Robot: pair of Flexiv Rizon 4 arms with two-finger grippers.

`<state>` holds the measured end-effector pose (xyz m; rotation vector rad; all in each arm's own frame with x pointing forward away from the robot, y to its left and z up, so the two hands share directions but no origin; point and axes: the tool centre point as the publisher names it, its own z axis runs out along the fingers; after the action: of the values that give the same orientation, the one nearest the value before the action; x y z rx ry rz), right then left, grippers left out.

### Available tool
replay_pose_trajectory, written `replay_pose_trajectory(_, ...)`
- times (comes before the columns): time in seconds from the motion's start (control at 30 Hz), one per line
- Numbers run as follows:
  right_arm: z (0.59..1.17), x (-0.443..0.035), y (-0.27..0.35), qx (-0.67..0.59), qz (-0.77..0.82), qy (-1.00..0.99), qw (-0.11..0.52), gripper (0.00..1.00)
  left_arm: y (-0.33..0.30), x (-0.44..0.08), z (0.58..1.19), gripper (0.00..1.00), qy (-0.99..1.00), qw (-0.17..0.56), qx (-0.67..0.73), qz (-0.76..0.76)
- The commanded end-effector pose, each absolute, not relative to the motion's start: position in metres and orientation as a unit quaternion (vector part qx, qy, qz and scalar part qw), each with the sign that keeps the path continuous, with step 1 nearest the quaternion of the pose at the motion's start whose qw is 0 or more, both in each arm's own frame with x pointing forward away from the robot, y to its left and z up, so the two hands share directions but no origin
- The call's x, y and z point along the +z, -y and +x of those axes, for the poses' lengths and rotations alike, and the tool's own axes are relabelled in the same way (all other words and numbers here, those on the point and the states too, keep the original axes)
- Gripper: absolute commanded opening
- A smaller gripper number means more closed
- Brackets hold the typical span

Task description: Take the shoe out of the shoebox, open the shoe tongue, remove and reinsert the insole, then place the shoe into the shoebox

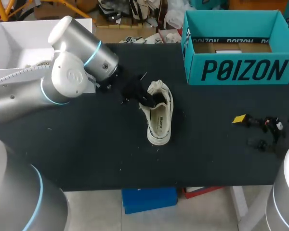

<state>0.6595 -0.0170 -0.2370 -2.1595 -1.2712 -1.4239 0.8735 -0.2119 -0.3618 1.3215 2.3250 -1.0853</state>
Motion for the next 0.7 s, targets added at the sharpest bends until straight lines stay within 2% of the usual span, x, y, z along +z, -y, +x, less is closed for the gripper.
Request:
replay_pose_trajectory(0.03, 0.658, -0.236, 0.017, -0.491, -0.743, 0.436, 0.129, 1.0, 0.213, -0.361, 0.871, 0.0, -0.798, 0.126, -0.369, 0.459)
replay_pose_trajectory(0.23, 0.658, -0.236, 0.017, -0.491, -0.743, 0.436, 0.129, 1.0, 0.196, -0.328, 0.87, 0.0, -0.786, 0.136, -0.364, 0.48)
replay_pose_trajectory(0.3, 0.658, -0.236, 0.017, -0.491, -0.743, 0.436, 0.129, 1.0, 0.188, -0.317, 0.867, 0.13, -0.783, 0.137, -0.36, 0.489)
replay_pose_trajectory(0.33, 0.658, -0.236, 0.017, -0.491, -0.743, 0.436, 0.129, 1.0, 0.183, -0.311, 0.866, 0.13, -0.781, 0.135, -0.358, 0.493)
replay_pose_trajectory(0.4, 0.658, -0.236, 0.017, -0.491, -0.743, 0.436, 0.129, 1.0, 0.173, -0.301, 0.866, 0.03, -0.78, 0.136, -0.348, 0.502)
replay_pose_trajectory(0.5, 0.658, -0.236, 0.017, -0.491, -0.743, 0.436, 0.129, 1.0, 0.159, -0.294, 0.869, 0.05, -0.784, 0.135, -0.323, 0.513)
replay_pose_trajectory(0.53, 0.658, -0.236, 0.017, -0.491, -0.743, 0.436, 0.129, 1.0, 0.154, -0.293, 0.87, 0.08, -0.785, 0.131, -0.308, 0.521)
replay_pose_trajectory(0.6, 0.658, -0.236, 0.017, -0.491, -0.743, 0.436, 0.129, 1.0, 0.147, -0.292, 0.87, 0.28, -0.787, 0.124, -0.286, 0.533)
replay_pose_trajectory(0.7, 0.658, -0.236, 0.017, -0.491, -0.743, 0.436, 0.129, 1.0, 0.141, -0.291, 0.87, 0.33, -0.783, 0.116, -0.252, 0.556)
